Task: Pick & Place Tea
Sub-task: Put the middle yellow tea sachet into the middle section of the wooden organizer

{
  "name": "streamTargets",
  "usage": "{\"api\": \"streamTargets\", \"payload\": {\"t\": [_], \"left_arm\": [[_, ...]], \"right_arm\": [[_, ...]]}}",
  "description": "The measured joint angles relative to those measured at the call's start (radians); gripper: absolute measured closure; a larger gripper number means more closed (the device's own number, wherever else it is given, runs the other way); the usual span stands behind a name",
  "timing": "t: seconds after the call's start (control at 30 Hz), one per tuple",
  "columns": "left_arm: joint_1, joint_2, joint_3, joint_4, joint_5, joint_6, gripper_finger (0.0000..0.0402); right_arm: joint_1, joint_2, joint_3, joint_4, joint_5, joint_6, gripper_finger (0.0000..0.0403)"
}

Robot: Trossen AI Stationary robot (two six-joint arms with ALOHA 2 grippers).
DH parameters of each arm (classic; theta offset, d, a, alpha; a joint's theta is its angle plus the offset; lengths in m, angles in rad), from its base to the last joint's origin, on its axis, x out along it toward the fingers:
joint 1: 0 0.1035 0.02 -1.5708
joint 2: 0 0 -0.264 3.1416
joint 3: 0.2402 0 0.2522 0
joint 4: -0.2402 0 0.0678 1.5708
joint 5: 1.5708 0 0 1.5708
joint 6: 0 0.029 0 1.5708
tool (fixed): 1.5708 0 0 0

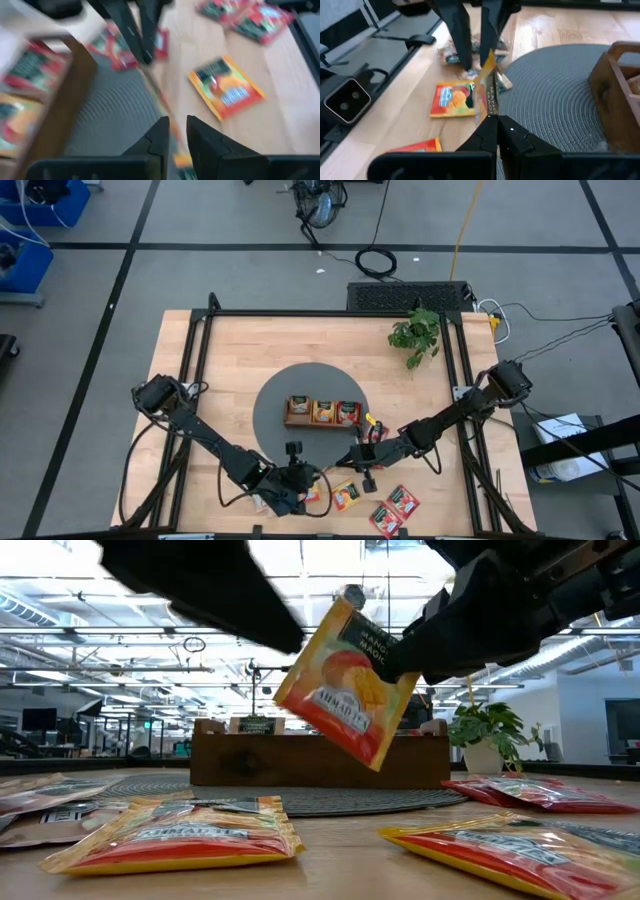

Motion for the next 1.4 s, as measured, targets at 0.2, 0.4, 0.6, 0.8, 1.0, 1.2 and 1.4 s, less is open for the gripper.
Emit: {"api": "streamTargets", "payload": {"t": [0.2, 0.4, 0.6, 0.8, 1.0, 1.2, 1.4], "left_arm": [[-0.059, -0.010, -0.002, -0.131, 0.094, -0.142, 0.0314], [-0.173, -0.005, -0.001, -0.119, -0.032, -0.058, 0.0314], [-0.248, -0.005, -0.001, -0.127, -0.184, -0.037, 0.0314], [-0.271, -0.005, -0.001, -0.137, -0.190, -0.039, 0.0314], [-0.281, -0.005, -0.001, -0.139, -0.190, -0.039, 0.0314], [-0.280, -0.005, 0.000, -0.148, -0.190, -0.040, 0.0314], [-0.277, -0.005, 0.000, -0.151, -0.190, -0.048, 0.0314]], "right_arm": [[-0.018, -0.021, 0.004, -0.027, 0.002, -0.014, 0.0403], [-0.086, -0.080, 0.171, -0.374, 0.004, -0.037, 0.0403], [-0.197, -0.067, 0.426, -0.843, 0.029, -0.093, 0.0403], [-0.346, -0.069, 0.520, -0.970, -0.045, -0.130, 0.0403], [-0.428, -0.039, 0.518, -0.982, -0.108, -0.127, 0.0403], [-0.433, 0.025, 0.517, -0.974, -0.160, -0.124, 0.0403], [-0.433, 0.050, 0.517, -0.981, -0.158, -0.126, 0.0403]]}}
